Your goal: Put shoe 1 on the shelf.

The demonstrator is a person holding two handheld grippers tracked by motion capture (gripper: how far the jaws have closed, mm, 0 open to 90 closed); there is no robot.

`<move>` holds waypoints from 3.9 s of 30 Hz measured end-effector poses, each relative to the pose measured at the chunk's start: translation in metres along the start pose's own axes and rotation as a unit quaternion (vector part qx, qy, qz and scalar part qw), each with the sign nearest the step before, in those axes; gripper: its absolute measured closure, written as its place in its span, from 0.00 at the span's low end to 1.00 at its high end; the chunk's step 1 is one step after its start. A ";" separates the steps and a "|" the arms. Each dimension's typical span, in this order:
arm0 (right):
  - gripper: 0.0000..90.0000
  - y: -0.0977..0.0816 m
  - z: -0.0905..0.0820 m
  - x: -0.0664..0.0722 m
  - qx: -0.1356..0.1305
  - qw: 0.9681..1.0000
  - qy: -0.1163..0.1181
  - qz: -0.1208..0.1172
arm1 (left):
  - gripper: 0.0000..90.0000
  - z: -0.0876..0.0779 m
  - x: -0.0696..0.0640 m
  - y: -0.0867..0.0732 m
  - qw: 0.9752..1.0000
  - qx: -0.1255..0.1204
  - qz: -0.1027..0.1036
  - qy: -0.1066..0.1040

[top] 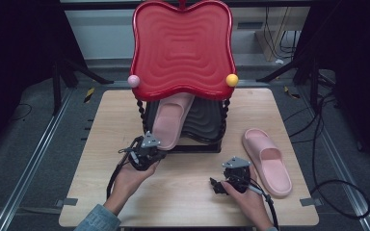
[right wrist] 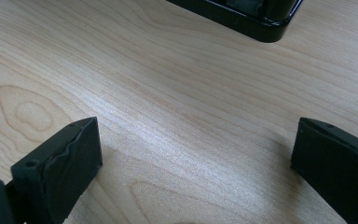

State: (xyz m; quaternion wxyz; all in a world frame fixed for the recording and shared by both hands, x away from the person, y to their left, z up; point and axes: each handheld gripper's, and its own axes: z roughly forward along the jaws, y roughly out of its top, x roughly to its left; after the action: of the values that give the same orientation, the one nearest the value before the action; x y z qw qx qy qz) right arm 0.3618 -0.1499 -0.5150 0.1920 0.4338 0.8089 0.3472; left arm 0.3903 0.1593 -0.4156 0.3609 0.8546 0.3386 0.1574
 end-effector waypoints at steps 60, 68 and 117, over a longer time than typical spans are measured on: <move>0.17 0.003 -0.010 -0.001 0.001 1.000 -0.002 0.002 | 0.51 -0.044 0.029 -0.014 0.997 -0.017 -0.063 0.029; 0.35 0.007 -0.042 -0.020 -0.026 0.999 -0.023 0.018 | 0.18 -0.035 0.074 -0.063 0.988 0.014 -0.121 0.096; 0.93 -0.003 -0.093 -0.147 0.028 0.989 -0.142 0.041 | 0.11 -0.067 0.114 -0.119 0.973 0.044 -0.163 0.155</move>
State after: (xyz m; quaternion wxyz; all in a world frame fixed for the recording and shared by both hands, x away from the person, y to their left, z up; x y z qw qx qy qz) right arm 0.3837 -0.3102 -0.4515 0.2790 0.5164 0.7643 0.2669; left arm 0.3827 0.3330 -0.4529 0.2868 0.7684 0.5315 0.2115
